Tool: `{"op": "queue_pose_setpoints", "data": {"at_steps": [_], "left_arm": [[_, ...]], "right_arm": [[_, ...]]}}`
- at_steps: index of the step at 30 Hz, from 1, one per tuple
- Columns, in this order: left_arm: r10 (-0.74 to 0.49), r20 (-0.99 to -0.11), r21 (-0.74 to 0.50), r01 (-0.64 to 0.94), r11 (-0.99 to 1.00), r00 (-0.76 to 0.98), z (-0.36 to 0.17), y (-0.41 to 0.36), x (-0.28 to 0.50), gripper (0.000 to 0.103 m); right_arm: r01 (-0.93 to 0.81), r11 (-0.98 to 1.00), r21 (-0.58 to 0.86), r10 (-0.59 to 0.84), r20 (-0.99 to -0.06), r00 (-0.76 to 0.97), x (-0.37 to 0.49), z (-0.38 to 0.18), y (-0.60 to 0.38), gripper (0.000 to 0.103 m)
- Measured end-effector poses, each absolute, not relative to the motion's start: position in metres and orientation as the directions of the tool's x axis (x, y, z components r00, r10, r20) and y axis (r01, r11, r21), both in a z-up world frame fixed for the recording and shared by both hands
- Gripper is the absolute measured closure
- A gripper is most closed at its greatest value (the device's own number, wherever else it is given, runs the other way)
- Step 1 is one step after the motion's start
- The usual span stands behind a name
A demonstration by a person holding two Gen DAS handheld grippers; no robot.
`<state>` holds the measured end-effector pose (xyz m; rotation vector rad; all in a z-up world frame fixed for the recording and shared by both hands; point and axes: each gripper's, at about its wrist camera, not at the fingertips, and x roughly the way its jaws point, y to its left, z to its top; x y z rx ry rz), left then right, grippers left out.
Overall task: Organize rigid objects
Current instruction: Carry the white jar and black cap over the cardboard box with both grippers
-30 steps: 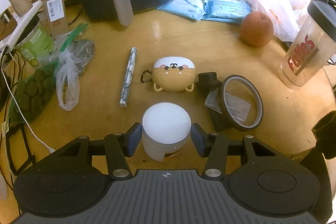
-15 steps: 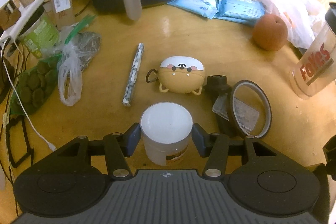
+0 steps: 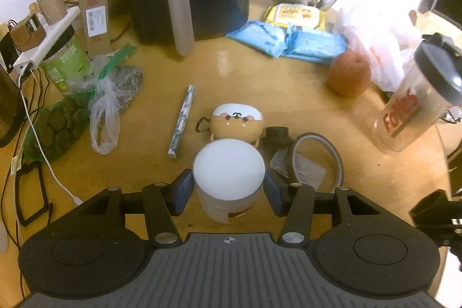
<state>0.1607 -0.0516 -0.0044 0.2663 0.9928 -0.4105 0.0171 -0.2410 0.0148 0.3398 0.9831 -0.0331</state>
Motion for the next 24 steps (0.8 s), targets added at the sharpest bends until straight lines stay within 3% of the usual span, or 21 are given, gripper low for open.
{"op": "queue_pose_setpoints", "data": {"at_steps": [24], "left_arm": [[-0.267,-0.828,-0.063,0.392,0.918,0.492,0.030,-0.018,0.086,0.051]], "right_arm": [[0.094,0.955,0.282,0.183,-0.807,0.561,0.001,0.021,-0.230,0.060]]}}
